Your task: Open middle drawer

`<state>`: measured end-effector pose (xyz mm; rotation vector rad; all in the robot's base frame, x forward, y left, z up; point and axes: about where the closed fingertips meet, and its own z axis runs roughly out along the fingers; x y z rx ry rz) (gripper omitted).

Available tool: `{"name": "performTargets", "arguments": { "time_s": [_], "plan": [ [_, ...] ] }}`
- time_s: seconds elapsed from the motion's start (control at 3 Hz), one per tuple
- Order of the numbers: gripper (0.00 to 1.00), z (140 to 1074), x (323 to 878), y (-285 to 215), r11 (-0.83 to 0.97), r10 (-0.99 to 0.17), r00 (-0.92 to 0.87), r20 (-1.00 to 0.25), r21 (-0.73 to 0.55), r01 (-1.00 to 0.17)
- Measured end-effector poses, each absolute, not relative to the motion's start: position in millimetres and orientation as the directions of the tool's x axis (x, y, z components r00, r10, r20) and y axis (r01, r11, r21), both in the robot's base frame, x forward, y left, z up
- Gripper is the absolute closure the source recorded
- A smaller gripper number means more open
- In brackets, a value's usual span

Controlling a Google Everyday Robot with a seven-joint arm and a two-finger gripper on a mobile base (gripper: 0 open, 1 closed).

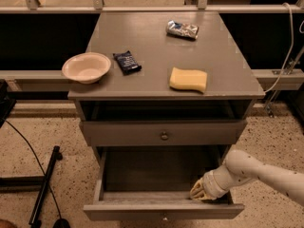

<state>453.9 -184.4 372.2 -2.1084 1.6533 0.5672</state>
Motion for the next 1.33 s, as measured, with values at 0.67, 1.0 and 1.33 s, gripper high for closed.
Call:
{"name": "performTargets", "arguments": {
  "time_s": [0.67, 1.0, 1.33],
  "plan": [
    [1.0, 373.9, 444.9, -184.7, -0.234, -0.804, 0.214, -0.555, -0.036, -0.972],
    [1.0, 377.3, 429.5, -189.9, -0.236, -0.795, 0.193, -0.575, 0.0, -0.972],
    [1.0, 382.2, 417.4, -193.5, -0.242, -0.781, 0.177, -0.599, 0.028, -0.97]
  ]
}}
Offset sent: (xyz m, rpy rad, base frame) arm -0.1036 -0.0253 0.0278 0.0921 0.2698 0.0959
